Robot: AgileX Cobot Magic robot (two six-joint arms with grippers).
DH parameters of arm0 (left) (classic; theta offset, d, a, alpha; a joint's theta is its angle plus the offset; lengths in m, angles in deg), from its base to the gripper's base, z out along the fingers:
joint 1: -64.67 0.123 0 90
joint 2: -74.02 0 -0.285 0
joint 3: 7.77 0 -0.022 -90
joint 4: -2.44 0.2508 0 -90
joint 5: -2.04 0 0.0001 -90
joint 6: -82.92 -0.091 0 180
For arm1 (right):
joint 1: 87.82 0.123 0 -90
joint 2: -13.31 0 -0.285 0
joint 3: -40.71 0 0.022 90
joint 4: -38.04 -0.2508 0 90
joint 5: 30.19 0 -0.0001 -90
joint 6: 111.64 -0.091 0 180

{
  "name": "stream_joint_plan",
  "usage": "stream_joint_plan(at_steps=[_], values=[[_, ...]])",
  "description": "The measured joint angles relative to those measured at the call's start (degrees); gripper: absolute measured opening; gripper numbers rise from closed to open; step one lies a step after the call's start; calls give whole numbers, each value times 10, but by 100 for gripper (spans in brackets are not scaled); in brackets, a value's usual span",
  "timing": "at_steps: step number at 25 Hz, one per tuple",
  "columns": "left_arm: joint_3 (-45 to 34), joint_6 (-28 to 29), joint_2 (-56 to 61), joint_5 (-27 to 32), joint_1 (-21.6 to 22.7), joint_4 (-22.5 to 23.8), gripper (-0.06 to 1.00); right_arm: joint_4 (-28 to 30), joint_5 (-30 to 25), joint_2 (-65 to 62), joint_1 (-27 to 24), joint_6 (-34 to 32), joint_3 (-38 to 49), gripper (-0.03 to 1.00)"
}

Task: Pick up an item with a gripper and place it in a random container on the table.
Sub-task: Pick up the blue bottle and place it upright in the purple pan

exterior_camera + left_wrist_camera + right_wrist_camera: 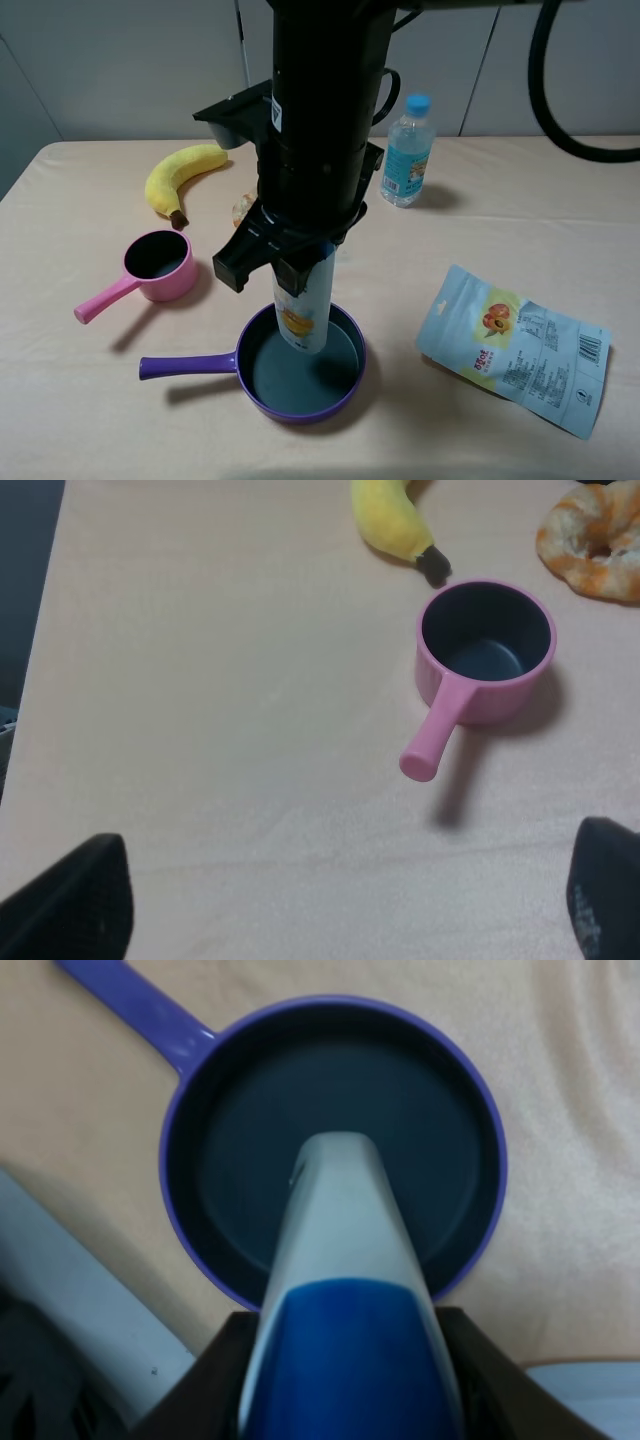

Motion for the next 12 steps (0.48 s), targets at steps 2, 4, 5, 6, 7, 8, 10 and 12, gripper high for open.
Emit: stream_joint_plan(at_steps=[2,4,5,6,7,8,10,12], values=[[0,0,0,0,0,0,87,-3,20,0,0,0,16,27],[0,0,0,0,0,0,87,-4,38,0,0,0,34,27],[0,0,0,0,0,0,87,-4,48,0,0,0,42,27],[0,0,0,0,0,0,87,-4,57,0,0,0,52,27],[0,0,0,0,0,0,87,-4,68,0,0,0,62,27],[0,0,0,0,0,0,87,-4,79,0,0,0,71,27],[0,0,0,0,0,0,87,-5,97,0,0,0,87,27],[0,0,0,0,0,0,87,-5,117,0,0,0,100,27]])
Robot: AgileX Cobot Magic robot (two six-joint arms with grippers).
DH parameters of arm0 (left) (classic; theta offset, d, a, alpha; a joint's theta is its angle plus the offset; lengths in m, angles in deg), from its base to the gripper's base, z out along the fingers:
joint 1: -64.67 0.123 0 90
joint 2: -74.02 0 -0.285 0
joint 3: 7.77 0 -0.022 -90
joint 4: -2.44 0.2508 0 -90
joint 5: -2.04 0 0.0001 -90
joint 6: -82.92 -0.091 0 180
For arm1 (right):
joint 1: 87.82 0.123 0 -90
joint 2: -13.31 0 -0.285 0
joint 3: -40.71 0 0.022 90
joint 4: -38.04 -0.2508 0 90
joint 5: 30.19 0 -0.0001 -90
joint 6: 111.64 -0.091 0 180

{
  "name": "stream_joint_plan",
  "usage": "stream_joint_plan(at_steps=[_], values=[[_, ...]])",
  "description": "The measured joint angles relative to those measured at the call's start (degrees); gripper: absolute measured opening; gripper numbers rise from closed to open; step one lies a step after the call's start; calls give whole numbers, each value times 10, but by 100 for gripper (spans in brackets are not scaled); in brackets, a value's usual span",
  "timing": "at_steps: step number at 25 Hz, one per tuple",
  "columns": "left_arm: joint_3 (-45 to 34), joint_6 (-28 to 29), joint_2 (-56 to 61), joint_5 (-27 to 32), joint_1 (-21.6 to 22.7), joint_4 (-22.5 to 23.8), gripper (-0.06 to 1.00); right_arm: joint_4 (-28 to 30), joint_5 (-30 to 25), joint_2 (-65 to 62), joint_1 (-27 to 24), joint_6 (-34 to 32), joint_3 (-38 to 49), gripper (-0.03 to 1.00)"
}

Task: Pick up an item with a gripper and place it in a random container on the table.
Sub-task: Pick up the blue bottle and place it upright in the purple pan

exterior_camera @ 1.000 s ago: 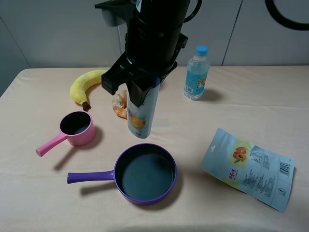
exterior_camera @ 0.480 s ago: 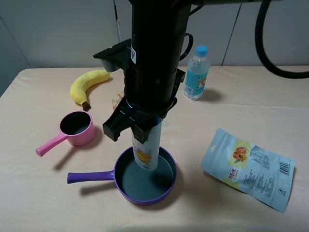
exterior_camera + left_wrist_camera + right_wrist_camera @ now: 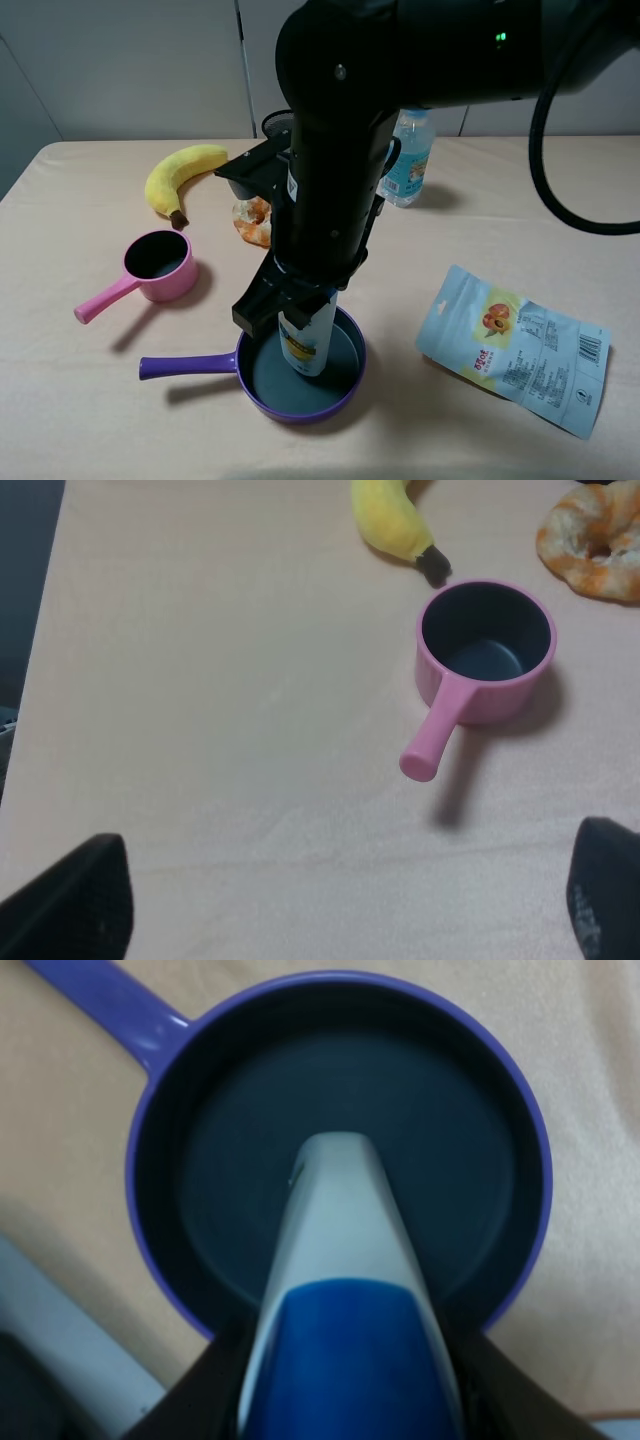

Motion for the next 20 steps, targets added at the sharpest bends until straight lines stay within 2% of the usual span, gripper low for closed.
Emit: stream_joint_plan(at_steps=[6,16,20], values=[[0,0,0,0,0,0,87,-1,41,0,0,0,29,27],[0,0,0,0,0,0,87,-1,45,0,0,0,33,27],[0,0,0,0,0,0,87,-2,45,0,0,-3,33,39]])
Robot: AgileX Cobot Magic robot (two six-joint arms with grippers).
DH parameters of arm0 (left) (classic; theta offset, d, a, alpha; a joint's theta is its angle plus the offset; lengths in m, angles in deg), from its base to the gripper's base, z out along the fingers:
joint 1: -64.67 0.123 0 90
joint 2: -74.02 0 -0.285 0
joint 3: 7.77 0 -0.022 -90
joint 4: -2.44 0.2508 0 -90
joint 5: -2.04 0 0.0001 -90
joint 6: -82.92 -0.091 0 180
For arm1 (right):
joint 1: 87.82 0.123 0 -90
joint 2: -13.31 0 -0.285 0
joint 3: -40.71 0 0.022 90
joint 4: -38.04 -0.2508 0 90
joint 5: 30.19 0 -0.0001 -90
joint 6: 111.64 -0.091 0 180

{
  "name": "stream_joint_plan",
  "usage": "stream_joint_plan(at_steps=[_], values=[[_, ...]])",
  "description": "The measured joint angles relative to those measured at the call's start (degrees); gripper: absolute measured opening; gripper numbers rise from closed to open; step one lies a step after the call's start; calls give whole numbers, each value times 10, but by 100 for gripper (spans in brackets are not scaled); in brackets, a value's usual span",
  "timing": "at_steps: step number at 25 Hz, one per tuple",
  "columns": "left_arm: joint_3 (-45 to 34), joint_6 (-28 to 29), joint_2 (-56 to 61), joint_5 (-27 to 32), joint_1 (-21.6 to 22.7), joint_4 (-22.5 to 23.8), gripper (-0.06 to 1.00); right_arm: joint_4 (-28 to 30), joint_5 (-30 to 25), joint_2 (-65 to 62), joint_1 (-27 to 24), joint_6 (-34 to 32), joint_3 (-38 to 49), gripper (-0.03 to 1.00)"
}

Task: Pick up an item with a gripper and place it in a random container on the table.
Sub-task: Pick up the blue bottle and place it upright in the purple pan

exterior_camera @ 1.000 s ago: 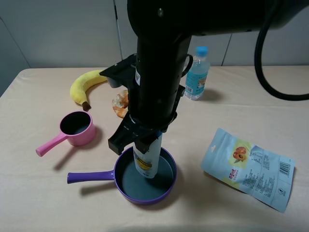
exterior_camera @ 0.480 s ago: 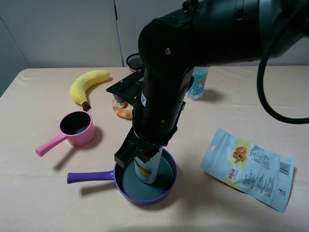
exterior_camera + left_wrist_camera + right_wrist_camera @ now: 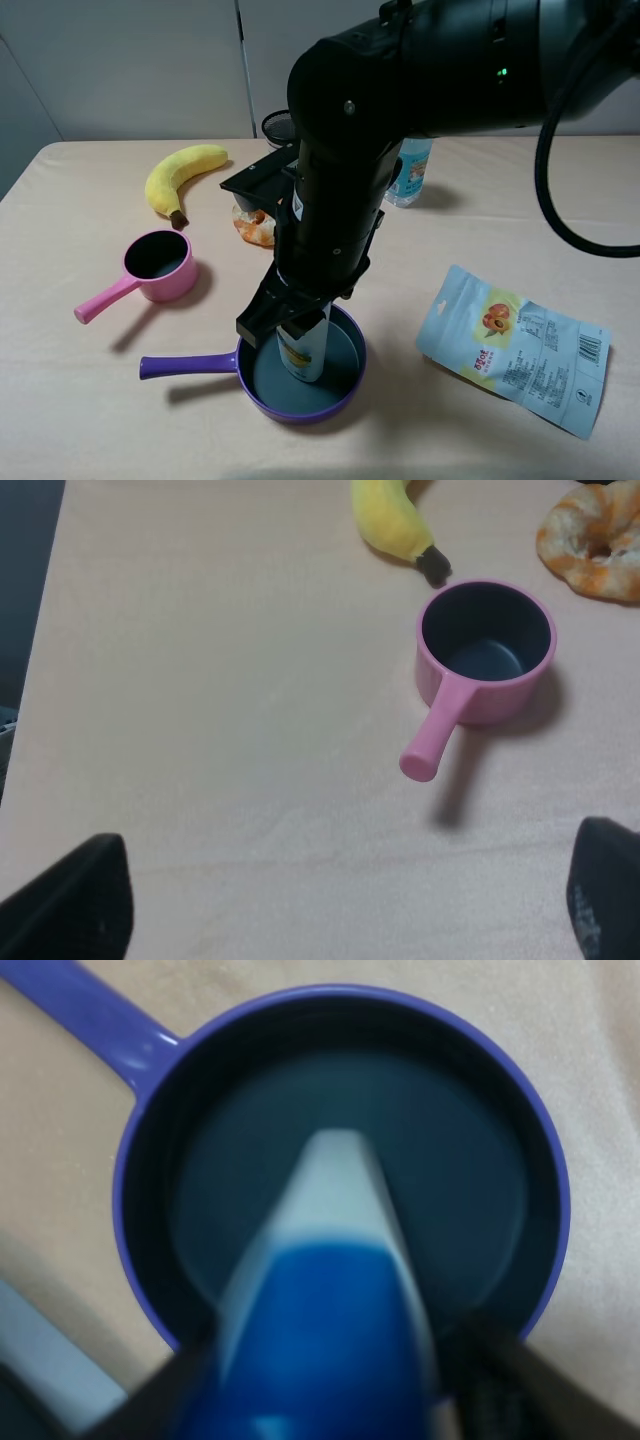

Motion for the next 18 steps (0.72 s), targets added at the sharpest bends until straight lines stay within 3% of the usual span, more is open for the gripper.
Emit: stream_joint_plan(at_steps=[7,18], values=[[0,0,0,0,0,0,87,-1,-1,0,0,-8,0,59],[0,0,0,0,0,0,87,-12,-28,-21,0,-8,0,66]])
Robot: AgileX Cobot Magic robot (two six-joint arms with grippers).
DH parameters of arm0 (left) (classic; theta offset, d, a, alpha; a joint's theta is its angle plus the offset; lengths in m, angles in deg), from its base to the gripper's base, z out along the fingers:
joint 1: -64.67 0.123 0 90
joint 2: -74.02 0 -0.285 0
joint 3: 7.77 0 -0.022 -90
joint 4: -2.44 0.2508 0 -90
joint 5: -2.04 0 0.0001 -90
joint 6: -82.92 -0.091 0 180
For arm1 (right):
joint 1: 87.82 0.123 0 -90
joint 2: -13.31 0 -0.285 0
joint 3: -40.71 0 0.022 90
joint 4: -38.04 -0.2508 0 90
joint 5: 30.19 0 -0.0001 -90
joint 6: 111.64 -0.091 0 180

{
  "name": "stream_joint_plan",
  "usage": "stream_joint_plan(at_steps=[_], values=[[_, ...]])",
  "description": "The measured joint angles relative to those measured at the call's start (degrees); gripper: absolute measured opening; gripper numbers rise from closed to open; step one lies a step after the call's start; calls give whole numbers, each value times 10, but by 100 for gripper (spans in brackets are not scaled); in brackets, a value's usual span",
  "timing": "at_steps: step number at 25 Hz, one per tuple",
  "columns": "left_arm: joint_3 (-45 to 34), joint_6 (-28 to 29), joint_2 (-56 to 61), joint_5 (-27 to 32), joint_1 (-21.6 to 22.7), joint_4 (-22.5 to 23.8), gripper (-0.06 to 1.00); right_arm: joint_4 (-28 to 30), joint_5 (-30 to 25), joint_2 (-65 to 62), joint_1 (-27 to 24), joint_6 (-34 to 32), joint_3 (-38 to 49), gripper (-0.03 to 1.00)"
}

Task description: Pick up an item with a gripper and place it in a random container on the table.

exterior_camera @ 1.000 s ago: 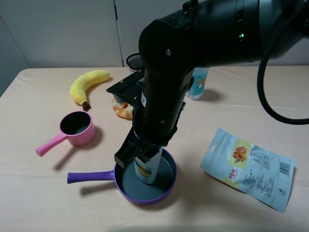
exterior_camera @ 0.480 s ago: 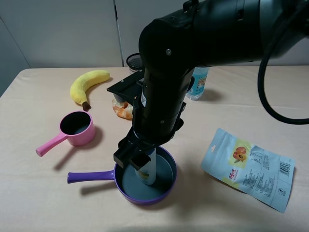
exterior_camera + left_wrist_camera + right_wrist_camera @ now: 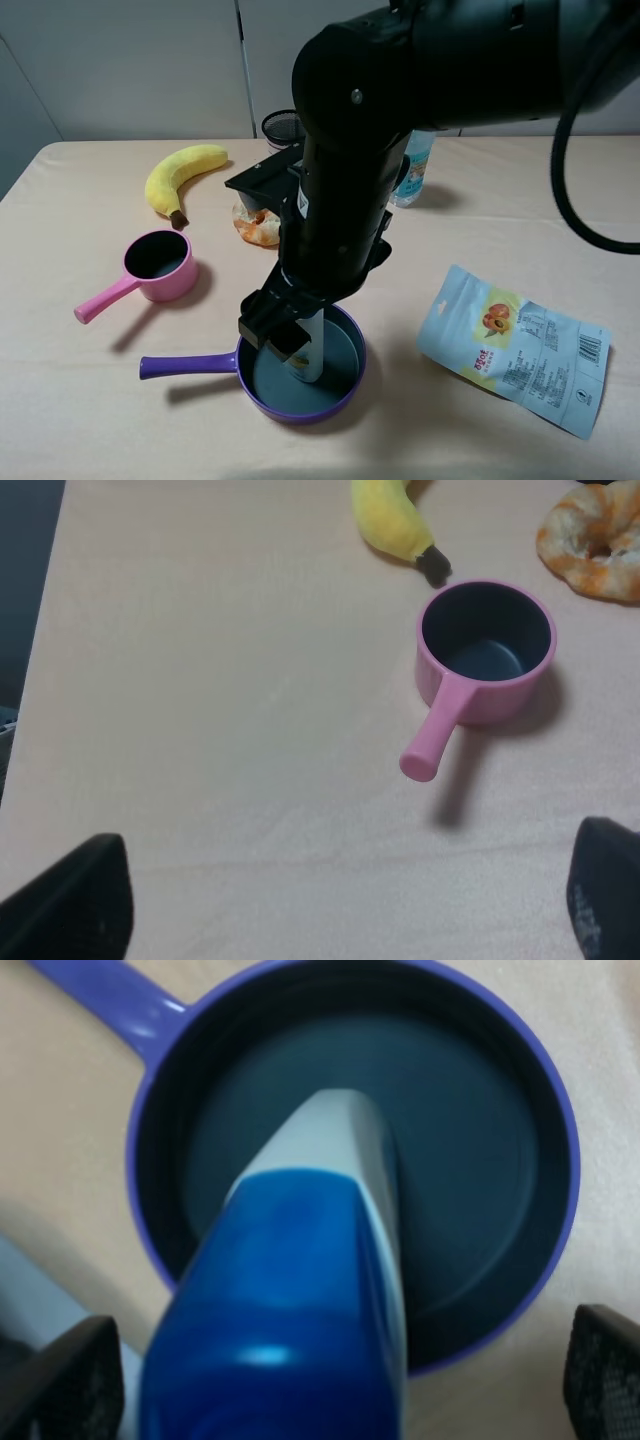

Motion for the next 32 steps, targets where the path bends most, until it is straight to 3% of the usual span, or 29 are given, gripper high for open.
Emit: stream_joint_plan(at_steps=[13,22,26,32], values=[[0,0,0,0,0,0,87,-33,-83,-121,0,2,0,68],[0,0,0,0,0,0,87,40,-157,-215,-3,-11,0,69],[0,0,0,0,0,0,87,57,-158,-252,-45,-15,0,69],[0,0,0,0,0,0,87,88,-159,-290,-152,20,0,69]])
